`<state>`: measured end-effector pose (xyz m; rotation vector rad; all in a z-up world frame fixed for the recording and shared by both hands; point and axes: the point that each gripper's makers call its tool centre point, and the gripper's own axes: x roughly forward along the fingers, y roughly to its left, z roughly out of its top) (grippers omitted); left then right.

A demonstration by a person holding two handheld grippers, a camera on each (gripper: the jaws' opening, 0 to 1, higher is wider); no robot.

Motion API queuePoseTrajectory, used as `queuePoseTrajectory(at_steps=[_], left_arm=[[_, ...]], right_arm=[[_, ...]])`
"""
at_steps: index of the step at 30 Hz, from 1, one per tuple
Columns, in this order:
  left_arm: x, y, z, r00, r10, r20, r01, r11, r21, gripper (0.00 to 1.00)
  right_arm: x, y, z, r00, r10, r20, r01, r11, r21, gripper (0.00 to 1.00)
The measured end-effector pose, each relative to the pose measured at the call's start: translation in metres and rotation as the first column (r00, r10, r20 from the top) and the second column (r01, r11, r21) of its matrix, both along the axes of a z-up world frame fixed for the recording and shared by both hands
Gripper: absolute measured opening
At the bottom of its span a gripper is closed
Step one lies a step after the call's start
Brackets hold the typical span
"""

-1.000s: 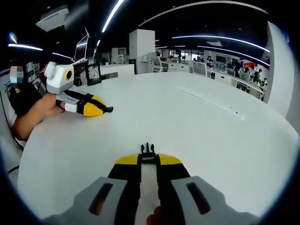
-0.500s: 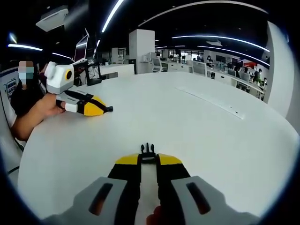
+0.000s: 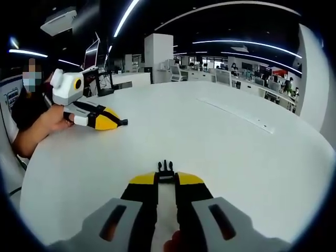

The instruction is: Snap the two parts of the plastic buckle together until the buckle closes and remains connected.

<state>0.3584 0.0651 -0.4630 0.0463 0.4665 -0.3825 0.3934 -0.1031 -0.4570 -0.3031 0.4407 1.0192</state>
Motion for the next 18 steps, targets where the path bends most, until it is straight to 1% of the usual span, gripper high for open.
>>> queuePoseTrajectory(at_steps=[12, 18], left_arm=[[-0.0003, 0.0006, -0.0003, 1.000, 0.012, -0.001, -0.012, 1.000, -0.004, 0.12], [-0.0010, 0.0005, -0.0005, 1.000, 0.003, -0.006, -0.003, 1.000, -0.014, 0.12]], right_arm=[[-0.0021, -0.0012, 0.0002, 1.000, 0.004, 0.011, -0.004, 1.000, -0.007, 0.13], [-0.0042, -0.0019, 0.0004, 1.000, 0.007, 0.012, -0.007, 1.000, -0.012, 0.13]])
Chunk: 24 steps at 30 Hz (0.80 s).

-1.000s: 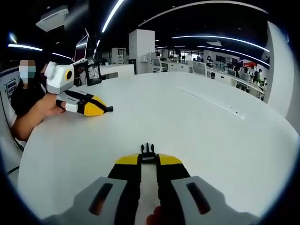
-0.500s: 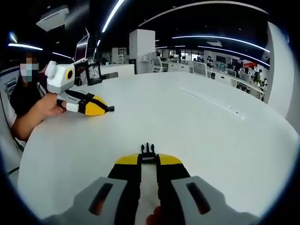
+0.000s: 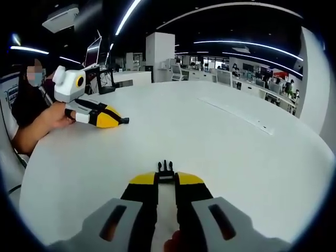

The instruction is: Snap the two parts of the plastic buckle together until the buckle closes and remains connected.

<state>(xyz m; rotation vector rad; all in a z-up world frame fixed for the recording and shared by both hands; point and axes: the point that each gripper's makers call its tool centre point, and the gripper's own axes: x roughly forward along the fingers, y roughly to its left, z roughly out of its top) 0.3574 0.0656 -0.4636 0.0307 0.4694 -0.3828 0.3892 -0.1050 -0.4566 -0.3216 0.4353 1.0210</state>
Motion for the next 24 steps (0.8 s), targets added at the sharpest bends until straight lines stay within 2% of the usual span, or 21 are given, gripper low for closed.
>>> queuePoseTrajectory(at_steps=[24], left_arm=[[-0.016, -0.013, 0.007, 0.996, -0.093, -0.009, 0.093, 0.995, 0.020, 0.12]], right_arm=[[-0.026, -0.001, 0.009, 1.000, 0.003, 0.006, -0.003, 1.000, 0.008, 0.13]])
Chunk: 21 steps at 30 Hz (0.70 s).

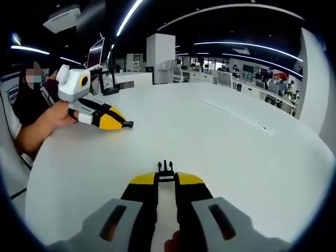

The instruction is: Snap the two parts of the plastic buckle together until the buckle closes and remains connected.

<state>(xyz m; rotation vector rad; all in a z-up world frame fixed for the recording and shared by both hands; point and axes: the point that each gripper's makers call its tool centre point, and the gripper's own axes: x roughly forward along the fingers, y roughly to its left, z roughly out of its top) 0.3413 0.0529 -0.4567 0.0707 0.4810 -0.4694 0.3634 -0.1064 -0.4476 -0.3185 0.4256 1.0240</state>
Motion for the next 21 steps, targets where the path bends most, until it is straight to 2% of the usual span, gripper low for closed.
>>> queuePoseTrajectory(at_steps=[10, 13, 21], left_arm=[[-0.011, -0.005, -0.003, 0.999, -0.049, -0.011, 0.049, 0.999, 0.010, 0.12], [-0.016, -0.012, 0.001, 0.995, -0.102, 0.009, 0.102, 0.995, 0.012, 0.12], [-0.028, -0.017, -0.002, 0.986, -0.168, 0.009, 0.168, 0.985, 0.035, 0.12]], right_arm=[[-0.015, -0.002, 0.001, 1.000, 0.001, 0.002, -0.001, 1.000, 0.004, 0.13], [-0.022, -0.001, 0.003, 1.000, 0.006, 0.001, -0.006, 1.000, 0.008, 0.13], [-0.036, 0.000, 0.006, 1.000, 0.020, 0.001, -0.020, 1.000, 0.017, 0.13]])
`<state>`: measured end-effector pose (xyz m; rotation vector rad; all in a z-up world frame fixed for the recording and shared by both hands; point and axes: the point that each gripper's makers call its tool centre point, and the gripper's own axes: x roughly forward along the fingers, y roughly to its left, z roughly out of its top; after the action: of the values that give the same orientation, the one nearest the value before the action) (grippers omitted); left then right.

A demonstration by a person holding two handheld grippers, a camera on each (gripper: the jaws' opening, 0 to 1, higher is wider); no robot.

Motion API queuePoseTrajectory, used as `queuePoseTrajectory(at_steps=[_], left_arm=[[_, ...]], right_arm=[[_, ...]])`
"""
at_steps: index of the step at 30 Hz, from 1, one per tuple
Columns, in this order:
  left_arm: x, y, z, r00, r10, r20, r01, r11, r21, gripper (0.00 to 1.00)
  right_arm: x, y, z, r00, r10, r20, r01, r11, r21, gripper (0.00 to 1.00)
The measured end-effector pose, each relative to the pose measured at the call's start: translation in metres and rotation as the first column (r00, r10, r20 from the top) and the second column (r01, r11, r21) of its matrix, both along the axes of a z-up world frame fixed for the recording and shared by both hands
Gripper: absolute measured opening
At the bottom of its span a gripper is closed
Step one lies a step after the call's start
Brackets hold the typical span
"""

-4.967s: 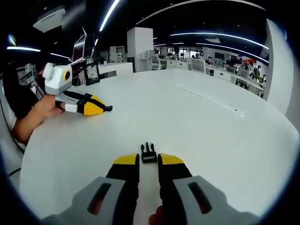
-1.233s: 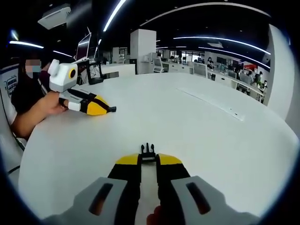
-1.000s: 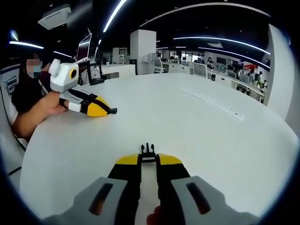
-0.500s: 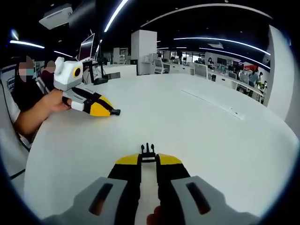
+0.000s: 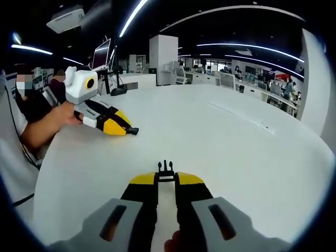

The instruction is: Snap the two parts of the plastic buckle together until the buckle closes and remains connected.

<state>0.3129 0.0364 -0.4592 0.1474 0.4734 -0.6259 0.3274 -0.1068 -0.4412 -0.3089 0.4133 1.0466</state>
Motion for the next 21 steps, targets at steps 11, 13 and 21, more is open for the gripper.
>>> queuePoseTrajectory(at_steps=[11, 13, 21], left_arm=[[-0.008, -0.006, 0.000, 0.996, -0.088, 0.010, 0.088, 0.996, 0.029, 0.12], [-0.009, -0.007, 0.000, 0.995, -0.102, 0.009, 0.102, 0.994, 0.032, 0.12], [-0.021, -0.015, 0.000, 0.980, -0.198, 0.005, 0.198, 0.980, 0.017, 0.12]], right_arm=[[-0.008, -0.001, -0.003, 1.000, 0.027, -0.011, -0.027, 1.000, 0.013, 0.13], [-0.007, -0.003, -0.003, 1.000, 0.028, -0.013, -0.027, 0.999, 0.016, 0.13], [-0.017, -0.003, -0.004, 0.999, 0.051, -0.016, -0.051, 0.999, 0.019, 0.13]])
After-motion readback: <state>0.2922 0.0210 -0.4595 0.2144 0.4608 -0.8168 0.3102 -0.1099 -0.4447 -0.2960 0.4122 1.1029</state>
